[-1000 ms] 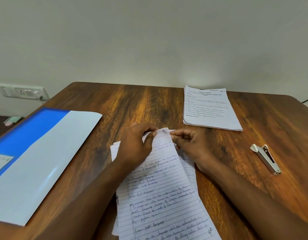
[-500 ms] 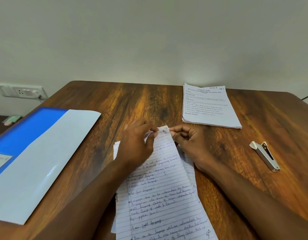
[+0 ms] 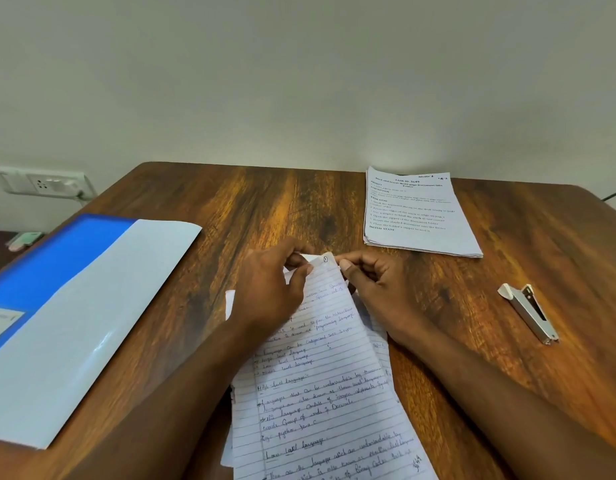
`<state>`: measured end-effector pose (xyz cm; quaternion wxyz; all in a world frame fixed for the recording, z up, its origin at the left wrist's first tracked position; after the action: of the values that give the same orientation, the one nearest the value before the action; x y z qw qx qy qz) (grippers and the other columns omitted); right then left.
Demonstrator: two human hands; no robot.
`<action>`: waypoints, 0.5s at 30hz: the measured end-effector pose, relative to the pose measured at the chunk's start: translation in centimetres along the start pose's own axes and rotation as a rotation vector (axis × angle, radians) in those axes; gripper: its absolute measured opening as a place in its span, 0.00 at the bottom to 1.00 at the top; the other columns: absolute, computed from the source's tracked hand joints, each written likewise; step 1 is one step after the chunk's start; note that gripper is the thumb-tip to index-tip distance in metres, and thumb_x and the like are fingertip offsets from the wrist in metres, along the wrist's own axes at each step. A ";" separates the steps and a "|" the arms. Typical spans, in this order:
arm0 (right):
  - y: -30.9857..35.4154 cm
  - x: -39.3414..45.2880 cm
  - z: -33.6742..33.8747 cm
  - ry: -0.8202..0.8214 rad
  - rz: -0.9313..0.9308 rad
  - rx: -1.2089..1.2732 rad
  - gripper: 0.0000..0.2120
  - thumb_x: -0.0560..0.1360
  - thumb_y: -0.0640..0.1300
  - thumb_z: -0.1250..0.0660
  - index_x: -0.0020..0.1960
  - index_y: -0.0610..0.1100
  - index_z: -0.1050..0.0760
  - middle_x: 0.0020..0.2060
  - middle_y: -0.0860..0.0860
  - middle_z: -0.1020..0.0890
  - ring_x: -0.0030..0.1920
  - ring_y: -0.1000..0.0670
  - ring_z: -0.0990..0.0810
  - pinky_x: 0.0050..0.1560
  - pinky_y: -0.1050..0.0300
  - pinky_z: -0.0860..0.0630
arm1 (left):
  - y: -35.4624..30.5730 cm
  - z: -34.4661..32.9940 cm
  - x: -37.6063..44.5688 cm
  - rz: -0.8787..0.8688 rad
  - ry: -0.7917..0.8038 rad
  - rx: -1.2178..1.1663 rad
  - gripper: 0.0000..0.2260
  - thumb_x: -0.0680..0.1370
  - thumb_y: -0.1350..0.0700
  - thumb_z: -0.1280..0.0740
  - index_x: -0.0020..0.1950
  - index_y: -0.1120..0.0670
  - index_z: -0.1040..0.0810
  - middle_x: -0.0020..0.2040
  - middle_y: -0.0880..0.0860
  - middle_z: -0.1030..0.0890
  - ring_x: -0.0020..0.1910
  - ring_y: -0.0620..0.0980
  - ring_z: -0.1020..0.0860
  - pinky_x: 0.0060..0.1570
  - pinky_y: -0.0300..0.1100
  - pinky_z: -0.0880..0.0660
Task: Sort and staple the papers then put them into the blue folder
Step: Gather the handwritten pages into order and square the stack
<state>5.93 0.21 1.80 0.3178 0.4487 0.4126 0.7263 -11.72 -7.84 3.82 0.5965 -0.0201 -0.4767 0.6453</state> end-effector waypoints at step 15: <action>-0.6 0.0 0.5 -0.064 -0.034 -0.077 0.08 0.74 0.37 0.22 0.52 0.46 0.12 0.44 0.54 0.11 0.44 0.53 0.13 0.44 0.59 0.18 | 0.9 -1.3 0.0 0.065 0.125 -0.209 0.10 0.81 0.62 0.29 0.56 0.50 0.13 0.49 0.40 0.14 0.51 0.40 0.16 0.53 0.39 0.19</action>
<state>6.40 0.63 1.44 0.3603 0.4521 0.3816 0.7212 -11.64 -6.90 2.50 0.5985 -0.1378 -0.5025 0.6085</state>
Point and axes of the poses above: each hand's wrist, its own x-axis towards the middle knuckle, its own z-axis out of the back of the hand, y = z × x, the point moved 7 cm from there along x, towards the middle knuckle
